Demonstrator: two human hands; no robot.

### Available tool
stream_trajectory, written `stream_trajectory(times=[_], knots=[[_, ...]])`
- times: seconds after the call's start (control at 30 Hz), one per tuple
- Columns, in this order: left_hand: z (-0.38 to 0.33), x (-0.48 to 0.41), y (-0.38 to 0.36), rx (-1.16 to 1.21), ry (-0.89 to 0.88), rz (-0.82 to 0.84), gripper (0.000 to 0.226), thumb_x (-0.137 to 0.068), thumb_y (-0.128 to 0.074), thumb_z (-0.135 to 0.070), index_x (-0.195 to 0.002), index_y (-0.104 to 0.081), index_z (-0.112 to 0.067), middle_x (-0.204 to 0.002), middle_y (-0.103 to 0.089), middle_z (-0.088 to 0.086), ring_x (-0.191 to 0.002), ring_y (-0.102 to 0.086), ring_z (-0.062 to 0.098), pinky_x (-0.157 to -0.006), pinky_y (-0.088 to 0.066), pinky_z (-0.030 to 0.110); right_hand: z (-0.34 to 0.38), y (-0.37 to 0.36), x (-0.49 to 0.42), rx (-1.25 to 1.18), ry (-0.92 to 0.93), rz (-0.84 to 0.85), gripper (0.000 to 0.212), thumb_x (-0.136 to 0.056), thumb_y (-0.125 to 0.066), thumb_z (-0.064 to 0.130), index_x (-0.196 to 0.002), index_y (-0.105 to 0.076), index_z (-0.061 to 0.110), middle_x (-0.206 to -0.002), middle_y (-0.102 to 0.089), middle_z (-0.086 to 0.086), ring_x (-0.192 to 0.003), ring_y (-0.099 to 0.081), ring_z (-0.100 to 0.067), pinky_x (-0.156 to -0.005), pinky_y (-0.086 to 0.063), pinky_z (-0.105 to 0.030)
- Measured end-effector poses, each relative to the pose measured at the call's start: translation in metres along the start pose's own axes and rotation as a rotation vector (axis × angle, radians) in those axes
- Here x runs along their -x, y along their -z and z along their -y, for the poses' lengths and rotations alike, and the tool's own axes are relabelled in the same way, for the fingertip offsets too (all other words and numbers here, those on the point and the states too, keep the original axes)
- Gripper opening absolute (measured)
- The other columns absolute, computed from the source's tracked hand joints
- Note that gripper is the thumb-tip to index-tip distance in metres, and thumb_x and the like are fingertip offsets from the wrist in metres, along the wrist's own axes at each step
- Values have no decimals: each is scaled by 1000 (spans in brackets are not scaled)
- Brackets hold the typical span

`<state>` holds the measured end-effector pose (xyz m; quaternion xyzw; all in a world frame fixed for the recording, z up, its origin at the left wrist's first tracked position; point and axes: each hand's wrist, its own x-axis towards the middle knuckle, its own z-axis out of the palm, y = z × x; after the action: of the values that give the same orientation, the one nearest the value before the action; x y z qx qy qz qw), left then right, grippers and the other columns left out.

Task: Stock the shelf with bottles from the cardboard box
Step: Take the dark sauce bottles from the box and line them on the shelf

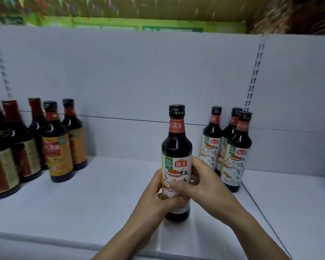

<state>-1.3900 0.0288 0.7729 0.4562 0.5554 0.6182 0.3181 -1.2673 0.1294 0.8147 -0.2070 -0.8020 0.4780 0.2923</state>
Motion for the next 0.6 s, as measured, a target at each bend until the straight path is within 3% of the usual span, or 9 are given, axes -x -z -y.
stream_trajectory(times=[0.17, 0.33, 0.6], knots=[[7, -14, -15, 27, 27, 62, 54, -87, -72, -3, -127, -61, -38, -121, -73, -8, -109, -71, 8, -94, -55, 29, -13, 16, 4, 23, -26, -59, 47, -85, -84, 18, -125, -62, 30, -114, -77, 12, -108, -72, -6, -98, -59, -36], [13, -32, -32, 11, 40, 81, 57, -83, -74, -1, -125, -64, -39, -122, -73, -5, -111, -72, 16, -100, -56, 38, -25, 35, 4, 61, -43, -79, 50, -85, -83, 17, -128, -60, 32, -115, -76, 13, -108, -72, -6, -96, -59, -34], [20, -58, -57, -27, 94, 104, 62, -80, -77, 2, -125, -65, -38, -120, -74, -6, -112, -70, 12, -104, -54, 38, -49, 64, -3, 95, -68, -99, 52, -84, -85, 21, -125, -58, 36, -115, -73, 21, -108, -70, 1, -92, -59, -27]])
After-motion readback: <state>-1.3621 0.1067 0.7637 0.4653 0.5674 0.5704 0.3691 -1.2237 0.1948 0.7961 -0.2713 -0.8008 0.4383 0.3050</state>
